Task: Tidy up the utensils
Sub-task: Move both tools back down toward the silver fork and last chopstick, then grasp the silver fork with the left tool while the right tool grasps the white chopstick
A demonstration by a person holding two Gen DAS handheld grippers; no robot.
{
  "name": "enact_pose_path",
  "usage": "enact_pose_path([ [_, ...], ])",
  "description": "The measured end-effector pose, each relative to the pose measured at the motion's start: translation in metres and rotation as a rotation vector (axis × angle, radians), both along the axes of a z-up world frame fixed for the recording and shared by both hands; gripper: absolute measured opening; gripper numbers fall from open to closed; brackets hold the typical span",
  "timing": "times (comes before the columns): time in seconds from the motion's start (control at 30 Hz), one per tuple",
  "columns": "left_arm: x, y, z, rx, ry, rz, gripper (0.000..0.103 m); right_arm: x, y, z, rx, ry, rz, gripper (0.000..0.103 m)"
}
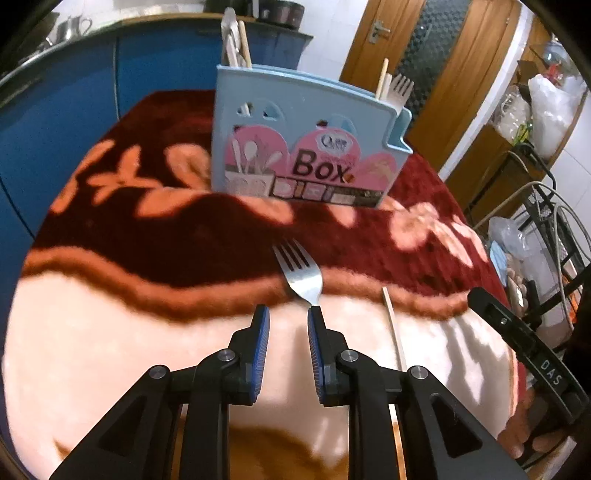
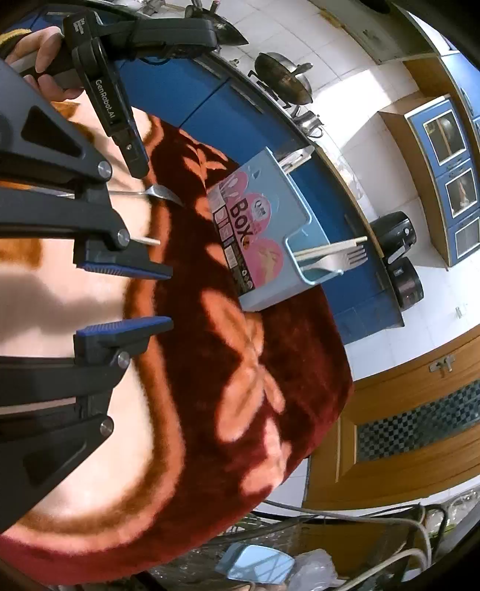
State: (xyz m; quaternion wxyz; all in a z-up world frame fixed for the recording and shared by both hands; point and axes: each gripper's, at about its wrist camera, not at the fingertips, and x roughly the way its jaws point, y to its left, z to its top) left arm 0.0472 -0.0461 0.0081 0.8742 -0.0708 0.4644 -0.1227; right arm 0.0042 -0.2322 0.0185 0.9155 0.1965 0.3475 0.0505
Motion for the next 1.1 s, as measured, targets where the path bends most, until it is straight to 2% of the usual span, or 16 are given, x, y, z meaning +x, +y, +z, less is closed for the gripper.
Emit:
enact_pose_path([
  [0.2,0.006,-0.015,-0.009,0.000,0.064,-0.039,0.022,-0.001,-0.005,-0.006,0.022,0.001,-0.003,0.023],
  [0.33,0.011,-0.022,-0.011,0.025,0.054,-0.039,0.022,-0.002,-0.009,-0.009,0.036,0.004,-0.003,0.023],
  [0.57,0.022,-0.024,-0.013,0.007,0.042,-0.043,0.023,-0.003,-0.016,-0.013,0.046,0.009,-0.018,0.023],
  [0.7,0.031,-0.021,-0.014,-0.056,0.045,-0.047,0.028,-0.003,-0.017,-0.015,0.049,0.013,-0.017,0.023],
  [1.03,0.047,-0.008,-0.016,-0.171,0.024,-0.047,0.027,0.000,-0.010,-0.016,0.030,0.026,0.001,0.023],
  [1.1,0.048,-0.007,-0.019,-0.189,0.026,-0.030,0.011,0.001,-0.008,-0.015,0.025,0.030,0.004,0.023],
])
